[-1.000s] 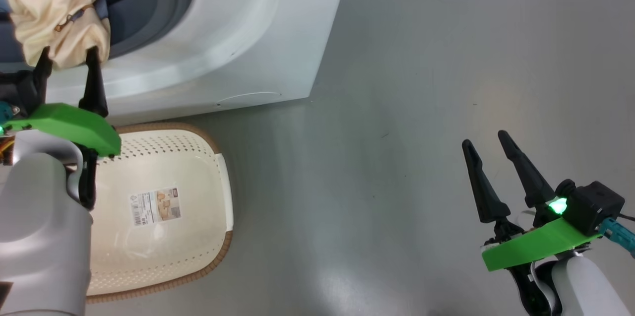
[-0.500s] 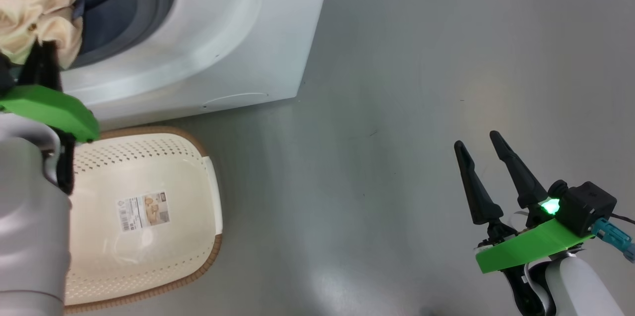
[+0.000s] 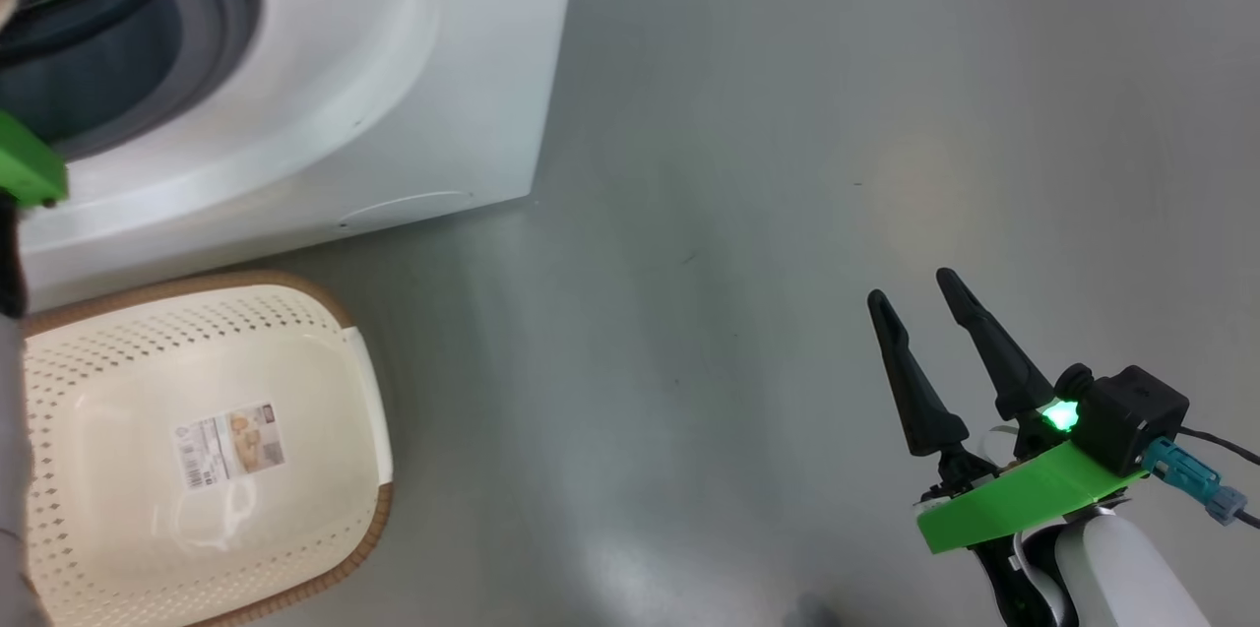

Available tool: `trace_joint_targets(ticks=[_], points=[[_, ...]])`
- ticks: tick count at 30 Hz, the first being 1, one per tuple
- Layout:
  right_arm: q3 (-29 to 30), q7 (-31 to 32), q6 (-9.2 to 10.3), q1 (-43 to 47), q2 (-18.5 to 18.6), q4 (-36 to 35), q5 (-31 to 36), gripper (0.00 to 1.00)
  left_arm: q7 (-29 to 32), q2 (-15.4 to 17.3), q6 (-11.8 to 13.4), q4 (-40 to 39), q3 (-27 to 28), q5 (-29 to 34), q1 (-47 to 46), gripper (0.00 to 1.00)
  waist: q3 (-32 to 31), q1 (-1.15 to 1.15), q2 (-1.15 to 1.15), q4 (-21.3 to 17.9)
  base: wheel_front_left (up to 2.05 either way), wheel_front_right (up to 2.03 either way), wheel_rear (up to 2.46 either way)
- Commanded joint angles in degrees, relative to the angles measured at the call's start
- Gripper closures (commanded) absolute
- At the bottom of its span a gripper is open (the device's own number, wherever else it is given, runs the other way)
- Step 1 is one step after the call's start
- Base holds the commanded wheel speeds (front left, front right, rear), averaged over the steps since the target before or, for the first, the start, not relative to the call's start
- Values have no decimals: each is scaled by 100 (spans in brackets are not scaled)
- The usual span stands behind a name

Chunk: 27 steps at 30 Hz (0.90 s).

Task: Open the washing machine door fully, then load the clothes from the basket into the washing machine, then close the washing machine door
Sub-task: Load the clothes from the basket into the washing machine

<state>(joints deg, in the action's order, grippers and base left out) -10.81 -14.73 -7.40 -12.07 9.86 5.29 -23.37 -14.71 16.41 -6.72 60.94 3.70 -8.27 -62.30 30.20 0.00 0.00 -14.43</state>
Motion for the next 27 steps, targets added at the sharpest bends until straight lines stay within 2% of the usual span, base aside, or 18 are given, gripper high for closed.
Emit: trace_joint_targets(ticks=[1,6,10,14,19,25,26,27], points=[[-163,-27,-9,-38,31,-136,-36,0,-29,332,72,-101,94,-11,-163,100,52,0,0,-103,0,0,0],[-212,-27,-9,-49,30,-155,-49,0,-29,483,225,-343,185,18,-396,100,117,0,0,-237,0,0,0],[-243,-27,-9,-52,32,-178,-55,0,-29,569,382,-913,479,-75,-453,100,160,0,0,-317,0,0,0],[-244,-27,-9,-55,26,-197,-54,0,-29,494,333,-1196,518,-2,-339,100,196,0,0,-331,0,0,0],[-321,-27,-9,-55,10,-159,-52,0,-29,416,168,-696,342,118,-257,100,148,0,0,-347,0,0,0],[-409,-27,-9,-54,45,-138,-77,0,-29,468,46,-46,131,193,-429,100,85,0,0,-393,0,0,0],[-409,-27,-9,-54,53,-142,-82,0,-29,475,33,17,120,183,-468,93,81,0,0,-395,0,0,0],[-408,-27,-9,-50,60,-143,-86,0,-29,476,23,105,112,169,-497,71,72,0,0,-396,0,0,0]])
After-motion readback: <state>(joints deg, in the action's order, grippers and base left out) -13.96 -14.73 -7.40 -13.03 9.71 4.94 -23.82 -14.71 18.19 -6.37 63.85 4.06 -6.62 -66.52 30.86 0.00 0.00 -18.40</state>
